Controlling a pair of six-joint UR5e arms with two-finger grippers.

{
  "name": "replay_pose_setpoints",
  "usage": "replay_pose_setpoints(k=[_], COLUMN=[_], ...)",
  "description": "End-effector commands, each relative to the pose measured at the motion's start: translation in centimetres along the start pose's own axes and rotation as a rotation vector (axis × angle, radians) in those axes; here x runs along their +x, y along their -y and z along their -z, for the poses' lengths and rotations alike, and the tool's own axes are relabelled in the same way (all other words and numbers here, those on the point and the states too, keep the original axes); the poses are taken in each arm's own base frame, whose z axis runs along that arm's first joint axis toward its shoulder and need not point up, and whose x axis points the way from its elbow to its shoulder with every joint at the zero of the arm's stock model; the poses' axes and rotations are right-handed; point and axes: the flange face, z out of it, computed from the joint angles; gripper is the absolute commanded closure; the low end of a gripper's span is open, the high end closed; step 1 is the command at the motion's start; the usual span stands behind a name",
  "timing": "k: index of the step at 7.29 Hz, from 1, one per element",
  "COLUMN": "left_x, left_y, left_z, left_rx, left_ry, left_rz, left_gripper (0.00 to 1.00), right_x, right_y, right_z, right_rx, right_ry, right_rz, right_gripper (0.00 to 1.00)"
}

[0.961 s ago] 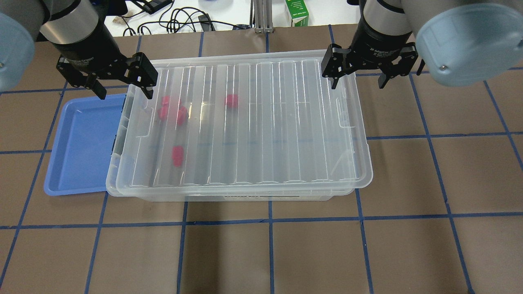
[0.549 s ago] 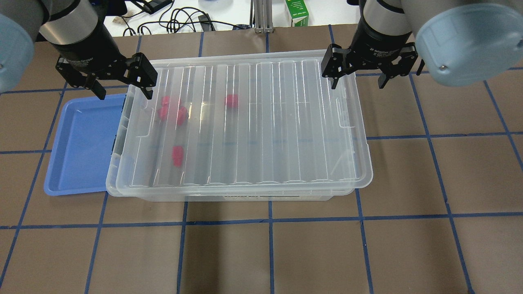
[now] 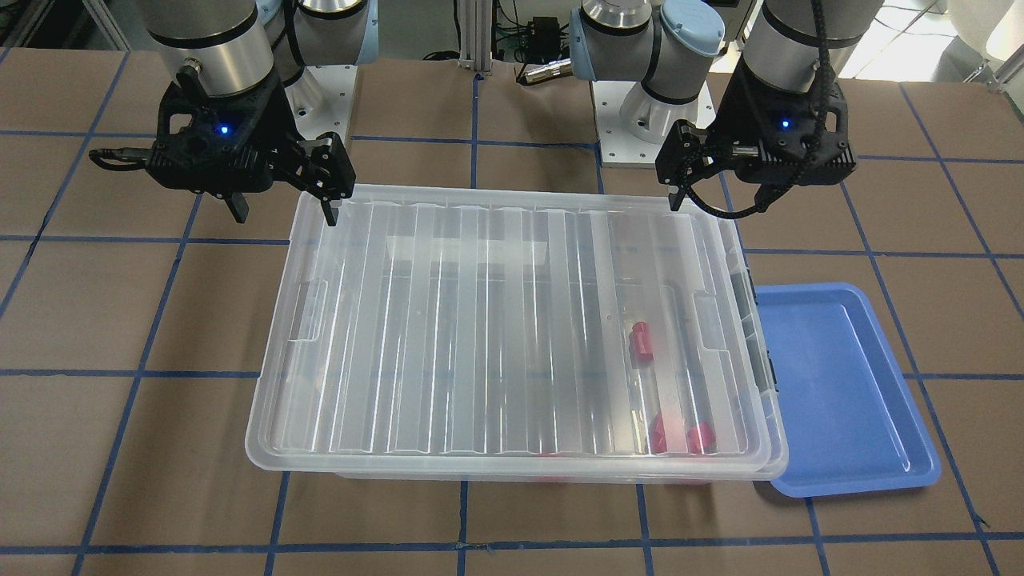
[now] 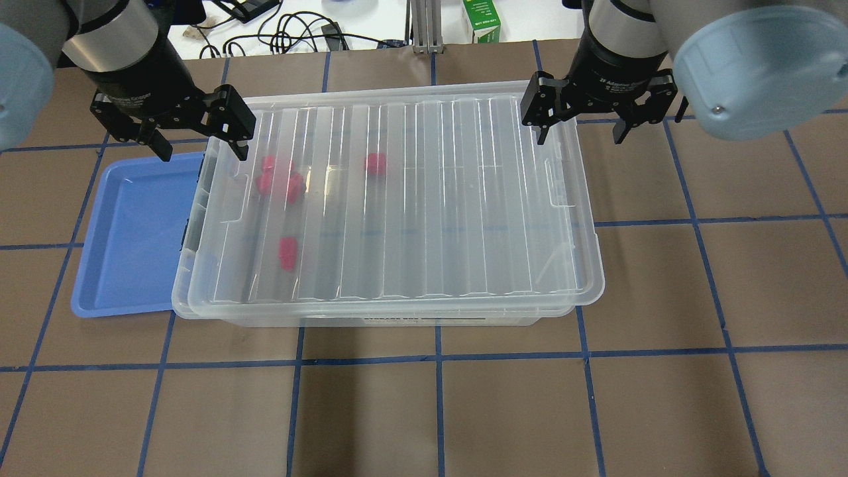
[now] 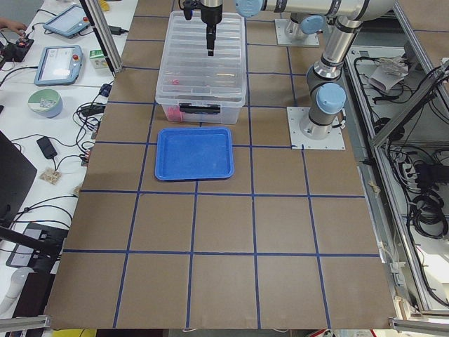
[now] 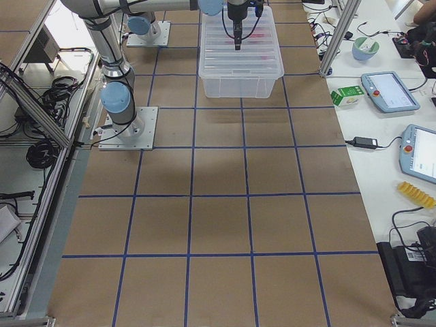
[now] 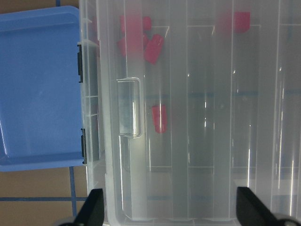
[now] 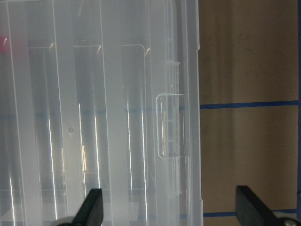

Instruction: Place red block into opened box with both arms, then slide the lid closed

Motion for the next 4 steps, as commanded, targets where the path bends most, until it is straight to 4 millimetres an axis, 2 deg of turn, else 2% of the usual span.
replay_pose_setpoints(k=[1,4], left_x=[0.0,0.0], left_y=[-0.02,-0.41], left_z=[0.07,0.51], left_rx=[0.001,0.009], left_ry=[0.0,0.0], left_rz=[0.001,0.001], left_gripper=[0.0,0.0], right_x=[0.0,0.0], right_y=[0.01,0.01], right_z=[0.0,0.0], right_rx=[0.001,0.001], right_ry=[0.0,0.0], right_rz=[0.0,0.001], right_gripper=[0.0,0.0])
